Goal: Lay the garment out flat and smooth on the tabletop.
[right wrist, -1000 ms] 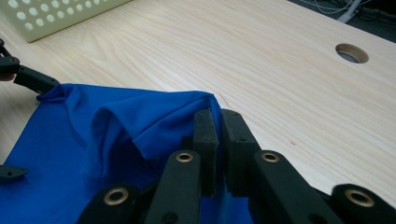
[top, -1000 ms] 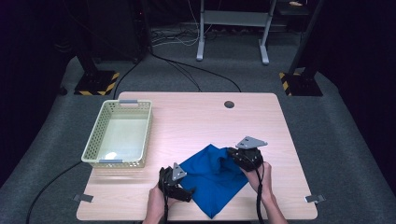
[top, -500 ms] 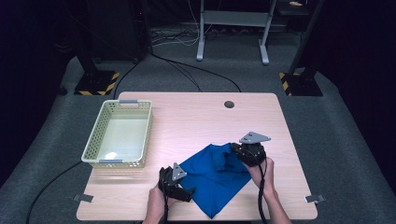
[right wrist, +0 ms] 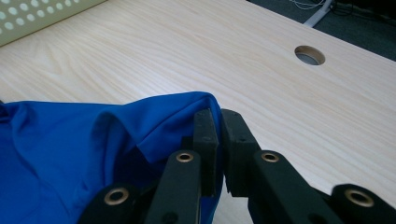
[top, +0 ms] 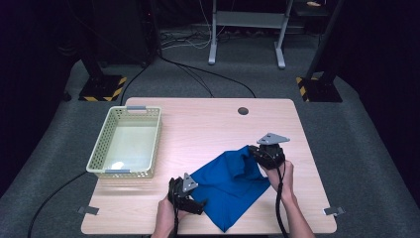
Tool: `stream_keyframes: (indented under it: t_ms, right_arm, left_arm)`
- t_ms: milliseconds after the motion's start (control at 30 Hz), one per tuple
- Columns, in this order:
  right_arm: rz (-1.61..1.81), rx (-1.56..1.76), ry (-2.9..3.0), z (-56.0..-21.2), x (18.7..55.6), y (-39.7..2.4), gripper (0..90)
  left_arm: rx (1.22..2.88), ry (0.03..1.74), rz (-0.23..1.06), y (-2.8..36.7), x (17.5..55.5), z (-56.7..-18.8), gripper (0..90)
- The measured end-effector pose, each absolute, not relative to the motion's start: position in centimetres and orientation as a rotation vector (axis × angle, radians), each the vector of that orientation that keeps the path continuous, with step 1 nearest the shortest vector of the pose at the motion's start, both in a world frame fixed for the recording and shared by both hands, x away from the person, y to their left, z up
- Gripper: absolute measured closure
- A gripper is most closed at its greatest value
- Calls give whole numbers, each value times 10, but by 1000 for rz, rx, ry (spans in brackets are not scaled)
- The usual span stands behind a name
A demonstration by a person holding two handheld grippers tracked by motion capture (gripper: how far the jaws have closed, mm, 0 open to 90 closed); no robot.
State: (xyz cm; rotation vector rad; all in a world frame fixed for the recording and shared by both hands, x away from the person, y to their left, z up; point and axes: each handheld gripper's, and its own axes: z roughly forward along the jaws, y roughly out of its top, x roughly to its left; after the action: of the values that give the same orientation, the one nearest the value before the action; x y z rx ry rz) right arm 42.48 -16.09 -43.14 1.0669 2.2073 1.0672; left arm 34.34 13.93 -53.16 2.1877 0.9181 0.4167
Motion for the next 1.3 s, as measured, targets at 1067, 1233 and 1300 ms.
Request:
stream_keyframes:
  t_ms: [1067,1233,1300]
  right_arm:
    - [896,1232,2205,-452,503,-181,852]
    - [803,1296,2214,-467,519,-183,775]
    - [788,1346,2197,-468,520,-187,678]
  left_arm:
    - [2192,914,427,139,340,-531,0]
    - [2191,915,426,139,341,-531,0]
    - [2190,915,426,139,340,-531,0]
